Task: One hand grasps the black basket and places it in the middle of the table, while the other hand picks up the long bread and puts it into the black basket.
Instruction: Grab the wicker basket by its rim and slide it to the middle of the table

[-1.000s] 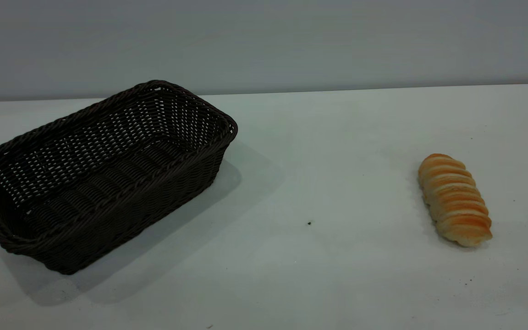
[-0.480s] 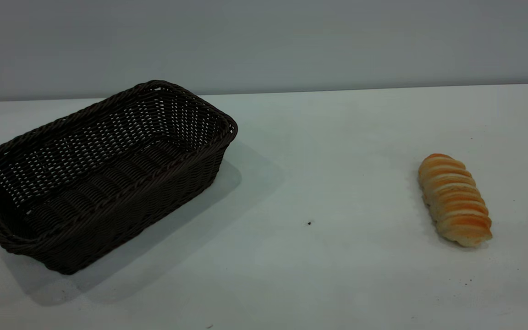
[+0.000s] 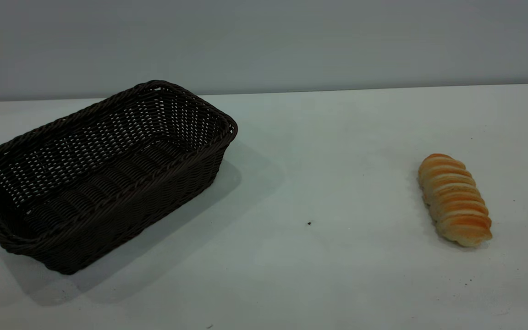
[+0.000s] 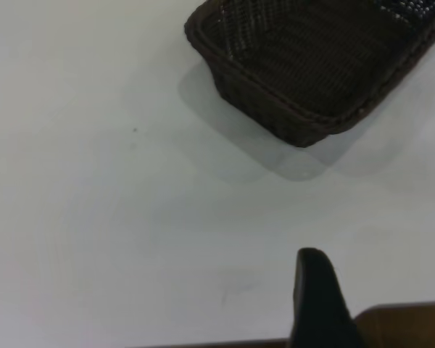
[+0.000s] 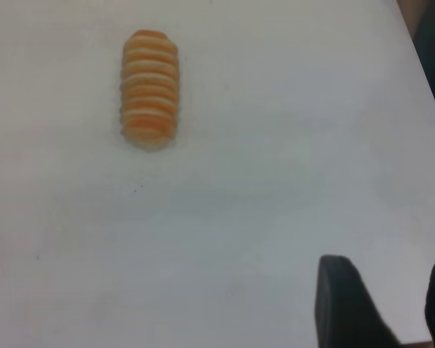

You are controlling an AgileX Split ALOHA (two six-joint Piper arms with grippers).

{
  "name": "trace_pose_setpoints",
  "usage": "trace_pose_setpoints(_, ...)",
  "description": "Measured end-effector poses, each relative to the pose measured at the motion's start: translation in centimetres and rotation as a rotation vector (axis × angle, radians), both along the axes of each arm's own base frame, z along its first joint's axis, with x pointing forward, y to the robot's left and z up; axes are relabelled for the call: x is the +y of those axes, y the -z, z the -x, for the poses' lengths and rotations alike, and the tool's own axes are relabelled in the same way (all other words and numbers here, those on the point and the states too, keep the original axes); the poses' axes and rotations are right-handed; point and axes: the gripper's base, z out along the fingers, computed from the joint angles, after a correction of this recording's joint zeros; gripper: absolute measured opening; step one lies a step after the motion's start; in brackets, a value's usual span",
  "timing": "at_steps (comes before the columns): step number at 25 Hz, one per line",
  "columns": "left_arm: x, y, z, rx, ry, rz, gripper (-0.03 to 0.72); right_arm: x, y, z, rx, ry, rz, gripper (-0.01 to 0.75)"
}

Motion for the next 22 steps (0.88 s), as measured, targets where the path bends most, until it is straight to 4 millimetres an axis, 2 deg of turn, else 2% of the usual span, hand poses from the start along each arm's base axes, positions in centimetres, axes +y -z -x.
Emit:
trace_pose_setpoints(10, 0.16, 0.00, -0.02, 0.000, 0.097, 0.000, 0.488, 0.15, 0.01, -0.01, 0.000, -0.029, -0.015, 0.257)
trace_pose_setpoints(22, 0.26, -0.01, -0.07, 0.004, 0.058, 0.034, 0.488, 0.48, 0.01, -0.01, 0.004, -0.209, -0.036, 0.257)
